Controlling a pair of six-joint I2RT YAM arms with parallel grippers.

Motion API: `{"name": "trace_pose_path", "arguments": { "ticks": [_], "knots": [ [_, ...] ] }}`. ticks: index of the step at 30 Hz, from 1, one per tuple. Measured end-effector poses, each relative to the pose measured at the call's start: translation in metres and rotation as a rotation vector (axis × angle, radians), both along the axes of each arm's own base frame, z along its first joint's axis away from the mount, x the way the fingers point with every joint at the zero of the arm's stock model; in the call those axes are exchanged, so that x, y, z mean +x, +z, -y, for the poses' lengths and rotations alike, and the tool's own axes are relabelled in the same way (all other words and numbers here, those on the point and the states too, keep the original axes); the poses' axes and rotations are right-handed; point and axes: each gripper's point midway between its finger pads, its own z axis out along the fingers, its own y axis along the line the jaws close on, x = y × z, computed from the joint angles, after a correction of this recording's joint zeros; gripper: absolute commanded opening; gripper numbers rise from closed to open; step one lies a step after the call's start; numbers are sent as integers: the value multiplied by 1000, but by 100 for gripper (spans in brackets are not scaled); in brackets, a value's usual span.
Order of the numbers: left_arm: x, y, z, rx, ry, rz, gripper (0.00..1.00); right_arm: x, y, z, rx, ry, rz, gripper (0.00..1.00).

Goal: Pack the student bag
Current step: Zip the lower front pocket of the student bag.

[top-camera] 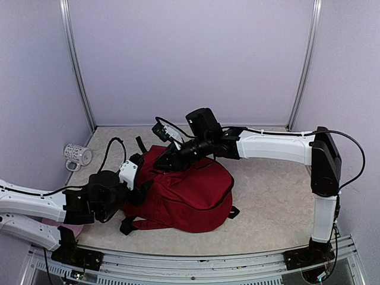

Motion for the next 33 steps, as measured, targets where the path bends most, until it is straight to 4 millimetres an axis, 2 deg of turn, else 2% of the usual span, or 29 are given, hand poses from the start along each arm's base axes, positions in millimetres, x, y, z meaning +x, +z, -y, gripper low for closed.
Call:
{"name": "trace_pose_path", "arguments": {
  "ticks": [6, 11, 14, 18, 22, 28, 31, 33],
  "knots": [
    [-1, 4, -8, -60, -2, 13, 52, -5, 17, -2, -13, 48, 87, 30],
    [13, 1, -29, -136, 96, -25, 57, -10, 1, -1, -107, 28, 199, 34],
    [22, 6, -45, -224, 156, -48, 58, -19, -7, -11, -177, 29, 283, 34],
    [25, 10, -55, -299, 186, -64, 58, -21, -9, -23, -249, 2, 396, 34],
    [24, 6, -55, -313, 184, -91, 59, -18, -17, -27, -329, -29, 489, 29],
    [22, 2, -54, -318, 179, -113, 59, -10, -38, -16, -459, -62, 572, 25],
    [22, 1, -54, -317, 178, -117, 59, -6, -43, -14, -493, -81, 597, 9],
    [23, 1, -54, -316, 177, -119, 58, -4, -45, -12, -505, -89, 607, 3]
  ]
}}
